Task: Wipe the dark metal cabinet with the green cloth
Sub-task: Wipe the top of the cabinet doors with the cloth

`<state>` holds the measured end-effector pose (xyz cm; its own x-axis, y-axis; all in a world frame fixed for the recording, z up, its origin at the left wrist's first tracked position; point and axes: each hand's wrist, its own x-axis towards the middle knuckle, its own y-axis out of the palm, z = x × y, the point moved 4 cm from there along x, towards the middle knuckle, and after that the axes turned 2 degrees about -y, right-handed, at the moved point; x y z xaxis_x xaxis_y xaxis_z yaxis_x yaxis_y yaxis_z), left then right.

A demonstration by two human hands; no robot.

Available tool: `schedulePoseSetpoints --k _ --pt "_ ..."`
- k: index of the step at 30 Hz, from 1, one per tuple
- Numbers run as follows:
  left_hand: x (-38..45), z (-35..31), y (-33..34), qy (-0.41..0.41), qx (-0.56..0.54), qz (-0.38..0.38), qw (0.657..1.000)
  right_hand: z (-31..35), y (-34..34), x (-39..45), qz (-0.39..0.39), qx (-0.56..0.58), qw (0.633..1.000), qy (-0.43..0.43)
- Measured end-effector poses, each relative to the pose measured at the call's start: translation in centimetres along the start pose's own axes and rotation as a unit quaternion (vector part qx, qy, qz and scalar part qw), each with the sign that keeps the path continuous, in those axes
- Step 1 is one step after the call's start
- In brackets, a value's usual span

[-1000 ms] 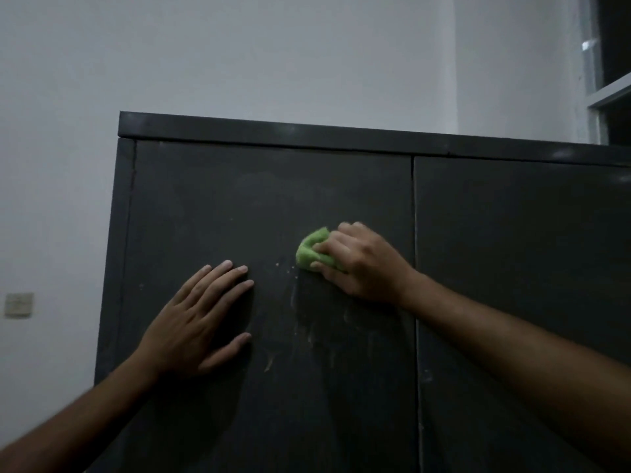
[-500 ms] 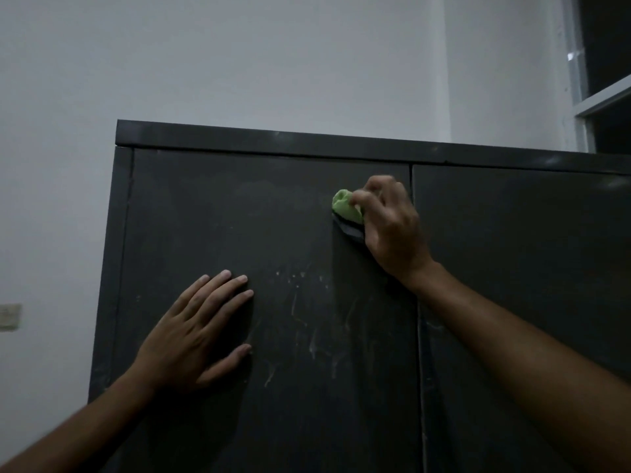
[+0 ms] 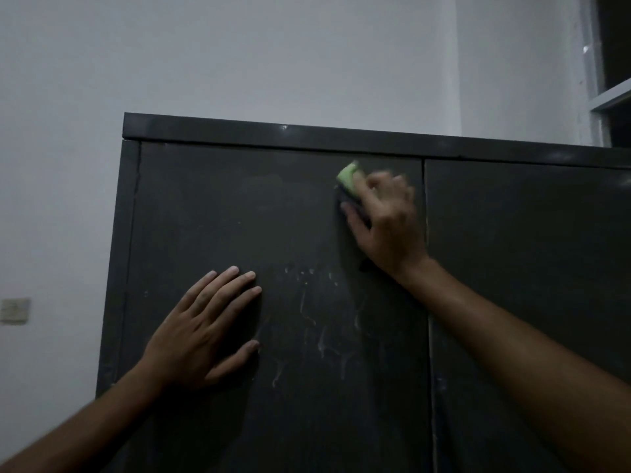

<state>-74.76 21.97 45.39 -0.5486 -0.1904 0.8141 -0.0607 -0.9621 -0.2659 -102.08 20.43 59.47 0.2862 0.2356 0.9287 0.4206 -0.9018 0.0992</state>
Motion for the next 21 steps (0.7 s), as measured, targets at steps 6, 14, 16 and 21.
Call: schedulePoseSetpoints --k 6,14,16,21 --pt "0.0 0.1 -0.1 0.001 -0.007 -0.006 1.000 0.4 -0.6 -3.4 0.095 0.034 0.980 -0.171" --pt "-0.1 0.2 0.0 0.003 -0.005 -0.005 1.000 4.7 0.6 -3.0 0.094 0.067 0.977 -0.180" --pt "-0.1 0.1 0.0 0.005 -0.006 -0.006 1.000 3.5 0.0 -3.0 0.137 0.060 0.948 -0.281" --pt "-0.1 0.2 0.1 0.000 -0.003 -0.002 1.000 -0.4 -0.1 3.9 -0.001 0.009 1.000 0.005"
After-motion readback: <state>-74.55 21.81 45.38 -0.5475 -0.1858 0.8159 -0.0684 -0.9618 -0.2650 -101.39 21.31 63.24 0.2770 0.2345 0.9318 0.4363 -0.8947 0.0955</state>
